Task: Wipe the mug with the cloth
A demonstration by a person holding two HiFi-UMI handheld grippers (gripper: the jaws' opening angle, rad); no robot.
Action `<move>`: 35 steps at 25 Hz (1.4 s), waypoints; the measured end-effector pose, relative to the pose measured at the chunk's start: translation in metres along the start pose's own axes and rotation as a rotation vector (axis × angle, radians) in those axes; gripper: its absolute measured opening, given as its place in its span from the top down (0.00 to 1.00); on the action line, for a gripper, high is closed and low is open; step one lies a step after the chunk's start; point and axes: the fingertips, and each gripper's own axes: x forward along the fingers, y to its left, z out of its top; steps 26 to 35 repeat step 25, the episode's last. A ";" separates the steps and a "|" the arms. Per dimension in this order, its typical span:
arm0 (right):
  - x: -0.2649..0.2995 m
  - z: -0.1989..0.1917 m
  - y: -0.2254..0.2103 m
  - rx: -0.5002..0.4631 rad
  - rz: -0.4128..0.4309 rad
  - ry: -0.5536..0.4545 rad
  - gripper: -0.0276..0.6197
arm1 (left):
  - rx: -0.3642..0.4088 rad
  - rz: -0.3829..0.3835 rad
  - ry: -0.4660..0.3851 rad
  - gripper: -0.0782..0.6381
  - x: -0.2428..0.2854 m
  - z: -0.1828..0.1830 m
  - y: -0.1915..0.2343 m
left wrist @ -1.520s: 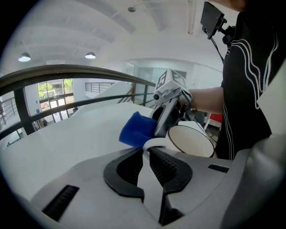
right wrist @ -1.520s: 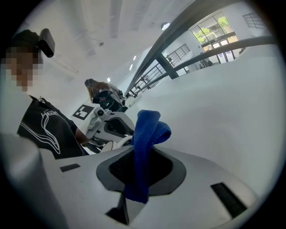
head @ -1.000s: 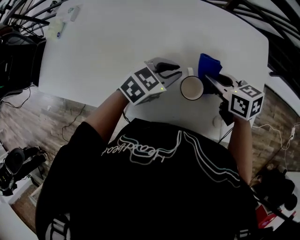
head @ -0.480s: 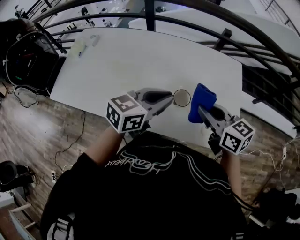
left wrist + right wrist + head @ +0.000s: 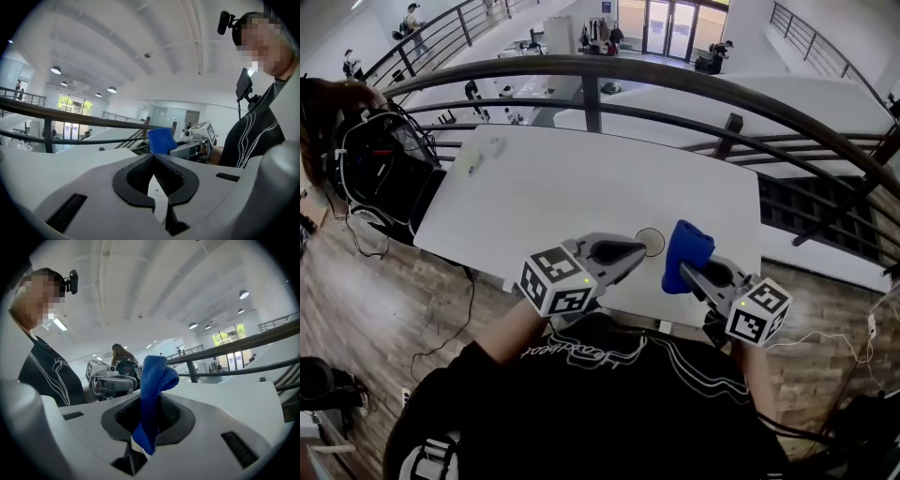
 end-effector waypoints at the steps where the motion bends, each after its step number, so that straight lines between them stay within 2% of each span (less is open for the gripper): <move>1: -0.001 -0.001 0.002 -0.002 -0.011 -0.001 0.87 | 0.008 -0.007 0.002 0.88 -0.001 0.001 -0.002; 10: 0.002 -0.002 0.013 0.010 -0.003 0.008 0.87 | 0.010 -0.028 -0.048 0.88 -0.007 0.012 -0.010; 14: 0.009 0.011 0.018 0.020 0.020 -0.012 0.87 | 0.032 -0.041 -0.064 0.88 -0.013 0.021 -0.007; 35: 0.013 0.022 0.026 -0.010 0.018 -0.024 0.87 | 0.037 -0.036 -0.073 0.88 -0.024 0.023 -0.011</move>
